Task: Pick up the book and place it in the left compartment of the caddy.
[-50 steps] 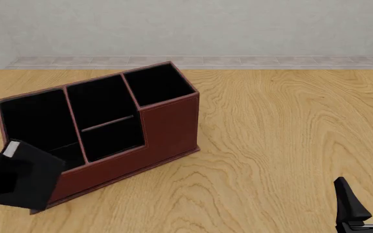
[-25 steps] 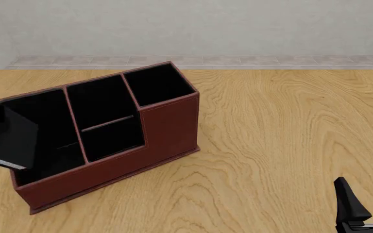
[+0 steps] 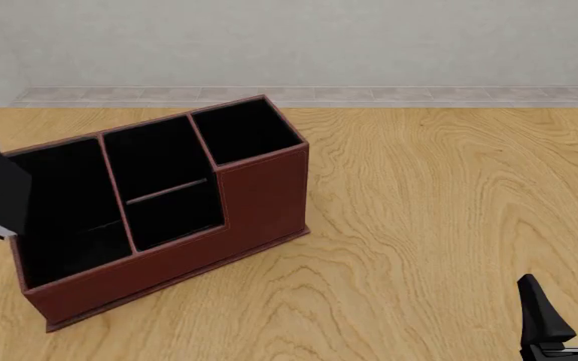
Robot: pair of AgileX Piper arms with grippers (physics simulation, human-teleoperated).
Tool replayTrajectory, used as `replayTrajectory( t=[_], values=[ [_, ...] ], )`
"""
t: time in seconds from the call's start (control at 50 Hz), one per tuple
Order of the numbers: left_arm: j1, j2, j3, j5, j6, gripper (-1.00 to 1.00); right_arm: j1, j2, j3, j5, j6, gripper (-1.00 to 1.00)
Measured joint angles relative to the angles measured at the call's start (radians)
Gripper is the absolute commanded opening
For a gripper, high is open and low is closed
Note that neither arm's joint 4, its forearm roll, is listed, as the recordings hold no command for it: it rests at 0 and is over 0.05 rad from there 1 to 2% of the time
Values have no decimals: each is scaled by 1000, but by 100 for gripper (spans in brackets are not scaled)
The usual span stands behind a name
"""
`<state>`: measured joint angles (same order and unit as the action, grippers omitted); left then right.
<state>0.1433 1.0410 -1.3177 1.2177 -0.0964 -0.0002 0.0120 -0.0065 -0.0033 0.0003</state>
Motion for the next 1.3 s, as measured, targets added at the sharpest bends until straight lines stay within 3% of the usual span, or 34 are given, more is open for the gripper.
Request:
replayTrajectory(
  t=[0.5, 1.3],
  values=[
    [-22, 72, 40, -79, 6, -100, 0, 0, 0, 0, 0, 100],
    [19, 262, 59, -280, 24, -100, 0, 0, 0, 0, 0, 100]
  ],
)
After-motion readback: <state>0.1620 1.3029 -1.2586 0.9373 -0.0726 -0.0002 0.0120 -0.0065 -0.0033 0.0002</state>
